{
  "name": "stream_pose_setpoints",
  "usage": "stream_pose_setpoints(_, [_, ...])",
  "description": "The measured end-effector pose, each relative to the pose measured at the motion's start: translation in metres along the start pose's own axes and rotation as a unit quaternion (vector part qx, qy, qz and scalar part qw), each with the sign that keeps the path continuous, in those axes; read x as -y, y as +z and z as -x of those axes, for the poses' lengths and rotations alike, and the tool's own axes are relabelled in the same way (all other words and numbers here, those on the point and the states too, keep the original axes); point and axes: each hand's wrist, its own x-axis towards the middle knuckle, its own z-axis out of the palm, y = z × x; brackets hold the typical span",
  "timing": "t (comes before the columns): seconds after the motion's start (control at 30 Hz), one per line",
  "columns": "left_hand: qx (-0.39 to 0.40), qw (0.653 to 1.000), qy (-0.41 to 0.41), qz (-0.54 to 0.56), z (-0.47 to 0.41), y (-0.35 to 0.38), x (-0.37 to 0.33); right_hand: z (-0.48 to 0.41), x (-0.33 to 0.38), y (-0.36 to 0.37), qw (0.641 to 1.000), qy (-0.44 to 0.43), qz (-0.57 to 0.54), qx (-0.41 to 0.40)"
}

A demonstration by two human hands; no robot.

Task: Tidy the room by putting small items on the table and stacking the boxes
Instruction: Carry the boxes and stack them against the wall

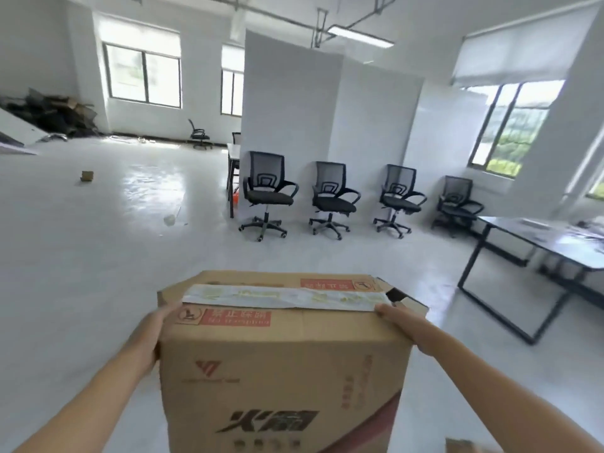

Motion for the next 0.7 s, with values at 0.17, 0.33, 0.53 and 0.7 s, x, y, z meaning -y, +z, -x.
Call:
stream_pose_setpoints(0.17, [0.099, 0.994, 0.055, -0.006, 0.032, 0.073, -0.057, 0.087, 0.006, -0.082, 0.990, 0.001, -0.045, -0.134])
stream_pose_setpoints(0.33, [0.204, 0.974, 0.102, -0.002, 0.074, 0.141, -0.078, 0.176, -0.015, -0.137, 0.963, -0.002, -0.109, -0.248])
stream_pose_setpoints(0.53, [0.337, 0.937, 0.094, 0.011, 0.129, 0.226, -0.073, 0.285, -0.058, -0.188, 0.912, -0.012, -0.146, -0.384])
stream_pose_setpoints(0.7, [0.404, 0.909, 0.101, 0.038, 0.181, 0.293, -0.057, 0.360, -0.085, -0.236, 0.862, -0.024, -0.164, -0.479])
